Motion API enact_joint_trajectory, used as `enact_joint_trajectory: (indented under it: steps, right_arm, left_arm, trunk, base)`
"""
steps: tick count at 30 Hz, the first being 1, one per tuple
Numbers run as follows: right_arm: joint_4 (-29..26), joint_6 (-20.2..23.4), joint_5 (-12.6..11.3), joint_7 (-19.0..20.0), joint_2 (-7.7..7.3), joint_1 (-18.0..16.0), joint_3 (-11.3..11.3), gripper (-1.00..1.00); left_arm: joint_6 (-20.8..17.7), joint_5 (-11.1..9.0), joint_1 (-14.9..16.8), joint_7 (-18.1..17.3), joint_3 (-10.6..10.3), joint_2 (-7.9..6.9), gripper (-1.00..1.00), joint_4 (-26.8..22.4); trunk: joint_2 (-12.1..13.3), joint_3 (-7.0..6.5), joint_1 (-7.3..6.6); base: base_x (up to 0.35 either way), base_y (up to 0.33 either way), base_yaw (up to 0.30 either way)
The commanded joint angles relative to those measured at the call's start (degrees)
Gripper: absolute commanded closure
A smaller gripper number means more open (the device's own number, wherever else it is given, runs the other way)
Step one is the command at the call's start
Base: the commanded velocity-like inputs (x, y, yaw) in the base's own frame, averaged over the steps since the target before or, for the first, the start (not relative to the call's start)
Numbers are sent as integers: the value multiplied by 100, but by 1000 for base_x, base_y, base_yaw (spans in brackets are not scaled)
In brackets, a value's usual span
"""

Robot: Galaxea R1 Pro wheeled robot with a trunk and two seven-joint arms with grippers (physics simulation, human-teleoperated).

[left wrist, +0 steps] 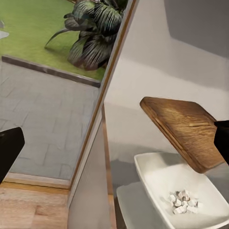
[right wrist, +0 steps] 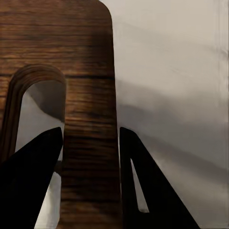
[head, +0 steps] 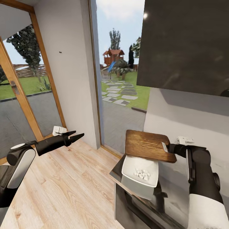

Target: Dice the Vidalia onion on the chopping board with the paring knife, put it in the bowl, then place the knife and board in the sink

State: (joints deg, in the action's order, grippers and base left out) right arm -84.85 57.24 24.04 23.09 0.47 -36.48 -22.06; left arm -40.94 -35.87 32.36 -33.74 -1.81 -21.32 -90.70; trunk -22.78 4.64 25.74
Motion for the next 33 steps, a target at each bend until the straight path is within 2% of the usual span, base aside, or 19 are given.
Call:
enact_joint_trajectory:
  steps: [1,6,10,15,33]
  right_arm:
    - [-6,71,-23,53,-37,-21,-8,100]
    - [-6,150,-15,-1,-193,-111,-8,100]
    - [-5,166,-14,-213,-276,-132,-8,100]
    - [-5,172,-13,-356,-306,-144,-8,100]
    - [-5,173,-13,-375,-320,-149,-8,100]
  left_arm:
    - [-37,-35,7,8,-3,-3,-100,-1]
    - [-37,-38,7,8,-3,-3,-100,-1]
    - [-37,-37,7,8,-3,-3,-100,-1]
    - [-37,-39,7,8,-3,-3,-100,-1]
    - [10,-37,7,27,-3,-3,-100,-1]
  trunk:
    - [-13,13,4]
    - [-13,13,4]
    - [-13,5,4]
    - [-13,-9,4]
    - [-13,-66,4]
  base:
    - [0,0,0]
    - [0,0,-1]
    - [0,0,-97]
    - [0,0,-230]
    - [0,0,-267]
